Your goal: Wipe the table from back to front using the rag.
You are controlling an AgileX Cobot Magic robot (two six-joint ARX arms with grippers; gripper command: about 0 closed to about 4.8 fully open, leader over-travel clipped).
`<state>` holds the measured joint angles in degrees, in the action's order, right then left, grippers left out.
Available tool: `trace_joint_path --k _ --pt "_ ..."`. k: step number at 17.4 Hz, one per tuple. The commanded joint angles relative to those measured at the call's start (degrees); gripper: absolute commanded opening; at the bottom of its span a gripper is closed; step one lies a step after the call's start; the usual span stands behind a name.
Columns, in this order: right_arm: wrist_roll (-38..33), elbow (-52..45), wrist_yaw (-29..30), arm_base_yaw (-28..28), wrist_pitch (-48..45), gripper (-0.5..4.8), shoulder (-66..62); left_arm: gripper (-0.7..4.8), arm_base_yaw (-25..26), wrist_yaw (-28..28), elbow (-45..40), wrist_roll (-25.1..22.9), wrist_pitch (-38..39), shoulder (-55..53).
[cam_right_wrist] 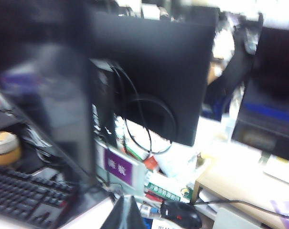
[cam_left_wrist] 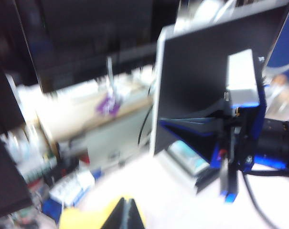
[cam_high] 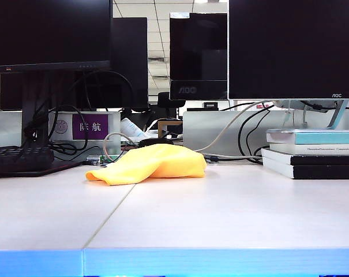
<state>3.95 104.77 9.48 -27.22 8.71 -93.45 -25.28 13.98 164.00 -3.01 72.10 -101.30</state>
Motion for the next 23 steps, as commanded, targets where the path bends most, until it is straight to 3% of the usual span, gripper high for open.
trace_joint_path --k 1,3,6,7,12,15,17,19,23 --pt "1.4 0.02 1.64 -0.07 11.08 -0.01 7.52 -0.06 -0.09 -3.78 0.2 -0.04 8.83 10.43" --pt "2.8 -0.52 2.21 -0.07 17.49 -0.01 10.95 -0.06 -0.09 -4.68 0.07 -0.24 10.36 17.29" --pt "3.37 -6.4 2.71 -0.22 17.64 -0.01 16.48 -0.06 -0.09 -5.68 0.02 -0.09 10.36 25.73" --pt "3.32 -10.21 2.71 -0.5 17.51 -0.01 19.3 -0.06 -0.09 -8.07 0.0 2.84 10.38 29.14" --pt "3.34 -29.64 2.62 -0.5 15.61 -0.01 33.9 -0.06 -0.02 -10.23 -0.28 7.8 10.38 36.85" --pt "1.57 -42.97 1.75 -0.5 8.41 -0.01 43.65 -0.06 -0.02 -12.5 -0.28 7.93 10.38 38.14" --pt "0.28 -51.49 -0.94 -0.5 3.67 -0.01 49.62 -0.06 -0.02 -12.39 -0.28 7.98 10.38 38.16" --pt "-2.43 -68.89 -4.59 -0.5 1.05 -0.01 62.49 -0.06 -0.02 -11.41 -0.28 9.46 10.38 38.16" --pt "-4.59 -84.3 -13.53 -0.5 -2.93 -0.01 77.07 -0.06 -0.02 -11.61 -0.31 9.44 10.36 38.1"
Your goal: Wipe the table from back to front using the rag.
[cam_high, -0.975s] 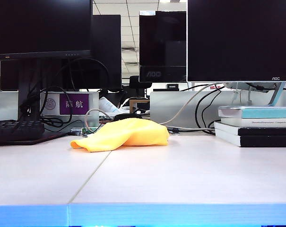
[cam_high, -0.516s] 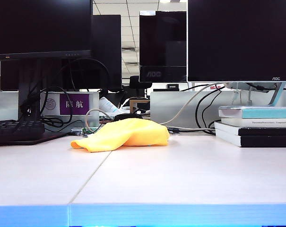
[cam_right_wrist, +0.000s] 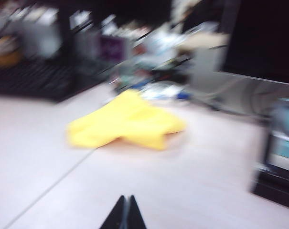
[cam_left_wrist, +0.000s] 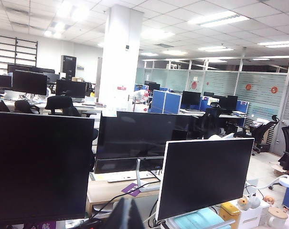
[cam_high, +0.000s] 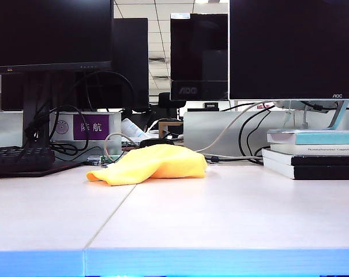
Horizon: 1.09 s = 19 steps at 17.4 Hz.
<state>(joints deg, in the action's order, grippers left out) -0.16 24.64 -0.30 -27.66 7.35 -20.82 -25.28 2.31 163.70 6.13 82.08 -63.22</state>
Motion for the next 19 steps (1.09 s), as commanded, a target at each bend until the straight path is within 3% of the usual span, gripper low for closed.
trace_joint_path --k 1,4,7,10,16,18,19 --pt "-0.48 -7.41 -4.68 -0.07 -1.31 -0.01 7.76 -0.06 -0.02 0.07 0.0 0.33 0.39 0.02" --pt "-0.48 -14.27 -5.22 -0.07 0.52 -0.01 16.31 -0.06 -0.02 0.09 0.0 0.33 0.39 0.02" --pt "-0.46 -15.67 -5.81 -0.07 8.07 -0.01 20.39 -0.06 -0.02 0.07 -0.02 0.33 0.39 0.02" --pt "-0.48 -15.91 -5.62 -0.11 15.3 -0.01 20.7 -0.06 -0.02 0.33 -1.44 0.33 0.37 0.0" --pt "-0.46 -15.93 -5.6 -0.13 19.76 -0.01 20.7 -0.06 -0.02 0.24 -7.17 0.33 0.22 -0.09" --pt "-0.46 -15.93 -5.62 -0.13 19.82 -0.01 20.7 -0.06 -0.02 -0.2 -12.98 0.33 -4.92 1.09" --pt "-0.48 -15.93 -5.62 -0.13 19.82 -0.01 20.7 -0.06 -0.02 -0.85 -23.52 0.31 -14.71 5.16"
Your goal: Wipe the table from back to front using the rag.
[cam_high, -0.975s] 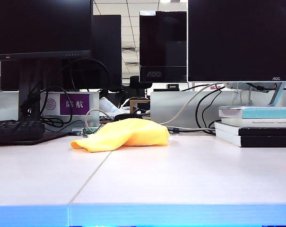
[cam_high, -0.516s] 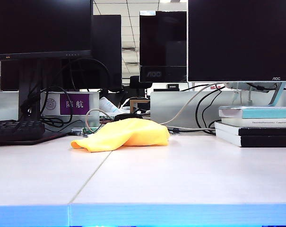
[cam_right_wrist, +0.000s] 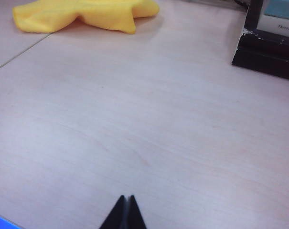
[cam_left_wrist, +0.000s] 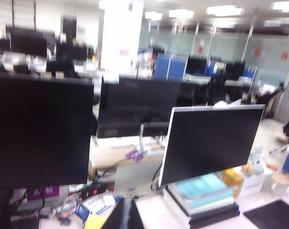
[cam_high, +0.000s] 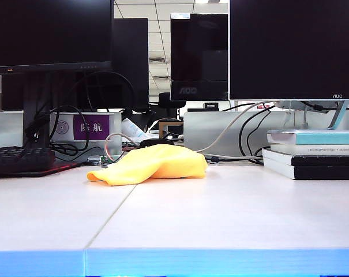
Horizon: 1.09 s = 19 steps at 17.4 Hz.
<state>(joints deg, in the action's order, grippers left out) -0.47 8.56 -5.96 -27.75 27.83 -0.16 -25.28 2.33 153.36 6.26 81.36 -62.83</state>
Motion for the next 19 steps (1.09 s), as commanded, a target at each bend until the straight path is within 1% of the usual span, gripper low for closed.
trace_joint_path --k 1,2,3,4,5,6,7,8,9,10,11,14,15,16,18,19 --pt "-0.17 0.15 0.04 -0.04 -0.66 0.0 0.04 -0.06 0.0 -0.83 -21.97 0.2 -21.51 8.46" --pt "-0.15 0.15 0.07 -0.04 -0.63 0.0 0.04 -0.06 0.0 -0.77 -28.72 0.24 -26.62 11.3" --pt "-0.15 0.15 0.07 -0.04 -0.63 0.0 0.04 -0.06 0.0 -0.85 -39.1 0.2 -33.27 15.76" --pt "-0.15 0.15 0.04 -0.02 -0.66 0.0 0.04 -0.06 0.04 -1.11 -47.5 0.04 -37.2 19.3" --pt "-0.15 0.15 0.07 -0.04 -0.63 0.0 0.04 -0.06 1.11 -1.2 -59.39 -1.44 -40.98 24.02" --pt "-0.17 0.15 0.04 -0.04 -0.63 -0.01 0.04 -0.06 2.93 -1.18 -67.52 -2.62 -43.1 27.1" --pt "-0.17 0.15 0.07 -0.04 -0.63 -0.01 0.04 -0.06 4.39 -0.85 -72.54 -3.3 -44.52 28.92" --pt "-0.15 0.15 0.04 -0.02 -0.63 -0.01 0.04 -0.06 7.04 -0.77 -81.2 -3.28 -47.15 32.15" --pt "-0.15 0.15 0.04 -0.02 -0.63 -0.01 0.04 -0.06 8.55 -0.55 -86.9 -3.3 -49.29 34.27" --pt "-0.17 0.15 0.04 -0.02 -0.63 0.0 0.04 -0.06 11.19 1.07 -97.77 -3.28 -53.88 38.45" --pt "-0.17 0.15 0.07 -0.04 -0.63 0.0 0.04 -0.06 12.55 1.6 -104.26 -3.26 -56.43 40.98" --pt "-0.15 0.15 0.07 -0.04 -0.63 -0.01 0.04 -0.06 15.82 1.62 -117.24 -3.23 -61.35 47.69" --pt "-0.15 0.15 0.07 -0.02 -0.66 0.0 0.04 -0.06 17.62 1.55 -122.57 -3.28 -62.6 51.52" --pt "-0.15 0.15 0.07 -0.02 -0.63 0.0 0.04 -0.06 19.21 1.62 -125.59 -3.23 -62.71 54.12" --pt "-0.15 0.15 0.04 -0.02 -0.63 -0.01 0.04 -0.06 22.29 3.06 -129.39 -2.95 -62.69 57.44" --pt "-0.15 0.15 0.04 -0.02 -0.63 0.0 0.04 -0.06 23.21 2.84 -130.51 -2.82 -62.64 58.25"
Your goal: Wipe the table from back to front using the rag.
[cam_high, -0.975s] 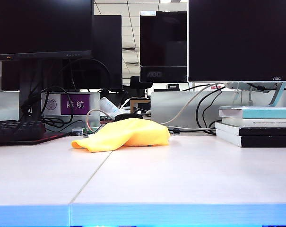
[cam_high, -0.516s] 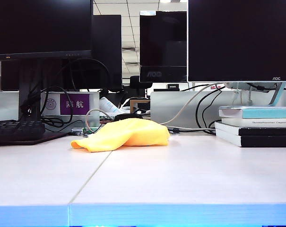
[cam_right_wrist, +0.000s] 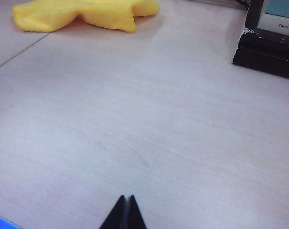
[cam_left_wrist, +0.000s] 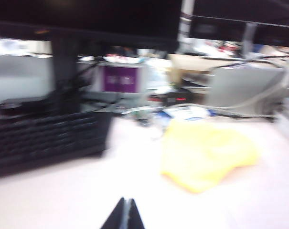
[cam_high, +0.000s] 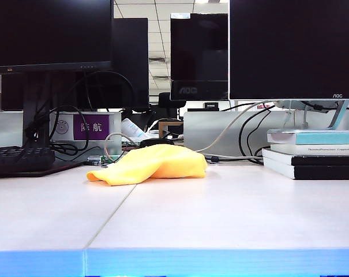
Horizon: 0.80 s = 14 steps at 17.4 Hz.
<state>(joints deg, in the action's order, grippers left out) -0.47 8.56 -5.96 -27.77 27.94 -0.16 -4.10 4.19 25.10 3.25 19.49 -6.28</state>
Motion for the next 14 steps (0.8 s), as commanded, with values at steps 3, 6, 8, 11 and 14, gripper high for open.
trace_joint_path --k 3,6,8,11,14 --pt "-0.15 0.15 0.07 0.0 -0.74 -0.01 0.04 -0.06 3.63 1.05 -6.67 0.22 -1.53 2.75" --pt "-0.15 0.15 0.04 0.02 -0.74 0.0 0.04 -0.06 3.41 1.05 -10.69 0.44 -5.35 2.73" --pt "-0.15 0.15 0.07 0.02 -0.74 -0.01 0.04 -0.06 3.41 1.03 -13.22 0.44 -7.82 2.73" --pt "-0.15 0.15 0.04 0.02 -0.74 -0.01 0.04 -0.06 3.41 0.98 -17.62 0.42 -12.09 2.75" --pt "-0.15 0.15 0.07 0.02 -0.74 0.0 0.04 -0.06 3.43 1.11 -20.48 0.39 -12.76 3.21"
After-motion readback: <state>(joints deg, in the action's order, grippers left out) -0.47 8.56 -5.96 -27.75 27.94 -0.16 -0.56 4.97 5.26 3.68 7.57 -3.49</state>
